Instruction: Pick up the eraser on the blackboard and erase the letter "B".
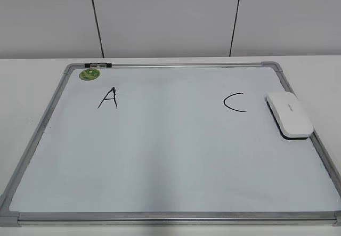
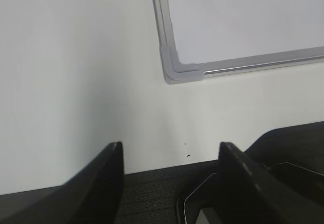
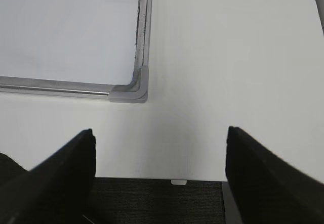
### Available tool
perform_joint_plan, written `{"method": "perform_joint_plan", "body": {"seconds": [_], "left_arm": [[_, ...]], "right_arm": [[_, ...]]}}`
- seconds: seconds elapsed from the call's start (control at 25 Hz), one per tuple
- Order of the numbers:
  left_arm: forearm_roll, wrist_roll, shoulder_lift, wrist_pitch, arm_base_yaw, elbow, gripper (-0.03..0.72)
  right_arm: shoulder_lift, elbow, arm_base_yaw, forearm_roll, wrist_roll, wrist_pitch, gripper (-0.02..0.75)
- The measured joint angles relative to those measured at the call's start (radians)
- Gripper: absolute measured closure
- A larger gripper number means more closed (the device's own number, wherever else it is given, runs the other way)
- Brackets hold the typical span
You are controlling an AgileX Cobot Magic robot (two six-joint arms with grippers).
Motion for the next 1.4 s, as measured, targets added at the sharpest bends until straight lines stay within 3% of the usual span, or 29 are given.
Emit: {"method": "perform_joint_plan", "body": {"seconds": [0.56,1.12,1.4], "left_arm": [[0.02,-0.002,0.0,-0.065,0.0,0.028,0.244],[0.02,-0.003,-0.007,-0.069,0.0,0.028,0.293],[0.02,-0.003,-0.186,-0.071,0.0,0.028,0.315]], "right_arm": [[0.0,0.0,0.0,0.0,0.001,-0.001,0.146],[-0.002,0.0,0.0,0.0,0.001,-0.002,0.146],[-0.077,0.0,-0.053,-0.008,0.001,-0.002,0.146]]}}
